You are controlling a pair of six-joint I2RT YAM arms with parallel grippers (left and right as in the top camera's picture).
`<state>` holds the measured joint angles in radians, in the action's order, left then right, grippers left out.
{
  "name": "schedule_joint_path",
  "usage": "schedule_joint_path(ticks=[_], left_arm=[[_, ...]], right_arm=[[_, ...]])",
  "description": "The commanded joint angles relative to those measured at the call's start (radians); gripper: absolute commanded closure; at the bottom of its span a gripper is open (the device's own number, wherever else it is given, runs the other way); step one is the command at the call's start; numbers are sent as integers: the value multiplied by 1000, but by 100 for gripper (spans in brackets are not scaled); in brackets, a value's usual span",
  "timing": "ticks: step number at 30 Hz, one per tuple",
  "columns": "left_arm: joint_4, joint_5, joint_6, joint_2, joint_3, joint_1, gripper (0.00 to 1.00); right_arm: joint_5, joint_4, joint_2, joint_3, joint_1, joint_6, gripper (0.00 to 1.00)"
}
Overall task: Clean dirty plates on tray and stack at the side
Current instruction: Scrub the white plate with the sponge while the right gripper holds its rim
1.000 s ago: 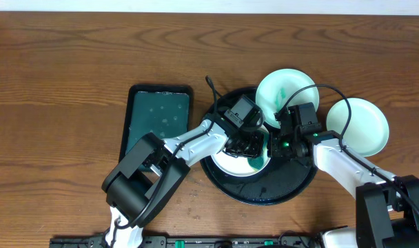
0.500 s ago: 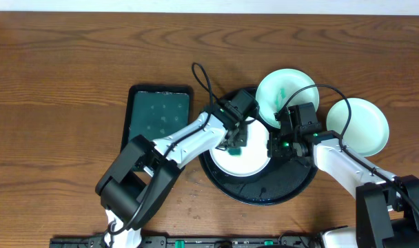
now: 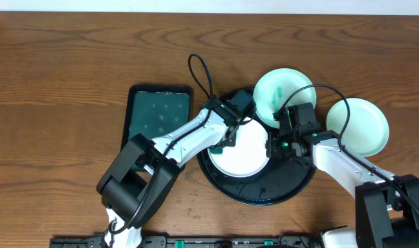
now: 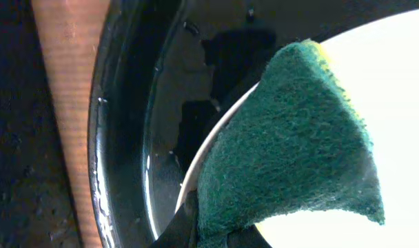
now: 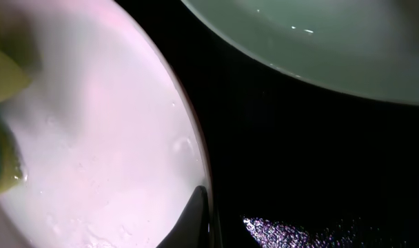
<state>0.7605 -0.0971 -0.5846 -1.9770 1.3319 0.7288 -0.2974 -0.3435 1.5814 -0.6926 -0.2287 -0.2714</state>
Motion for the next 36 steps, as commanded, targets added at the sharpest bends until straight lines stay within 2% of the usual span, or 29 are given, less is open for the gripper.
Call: schedule_joint_path(ticks=[1,6,12,20,28,32,36], left_arm=[[49,99,15,-48,-36,-38,93],[-3,430,20,-48,-56,-31,92],[-52,572,60,-48,-58,7,93],[-162,584,56,-48,-58,84,92],[-172,584,50,-48,-58,134,92],[-161,582,94,-48,-58,140,92],[-63,441,82,-48,-58,139,93]], right_arm=[[46,-26,28,19,-2,10,99],[46,-27,28,19,-2,10,99],[46,-26,28,19,-2,10,99],[46,-27,28,19,-2,10,99],[46,-27,28,19,-2,10,99],[46,-27,28,19,-2,10,99],[46,-26,28,19,-2,10,99]])
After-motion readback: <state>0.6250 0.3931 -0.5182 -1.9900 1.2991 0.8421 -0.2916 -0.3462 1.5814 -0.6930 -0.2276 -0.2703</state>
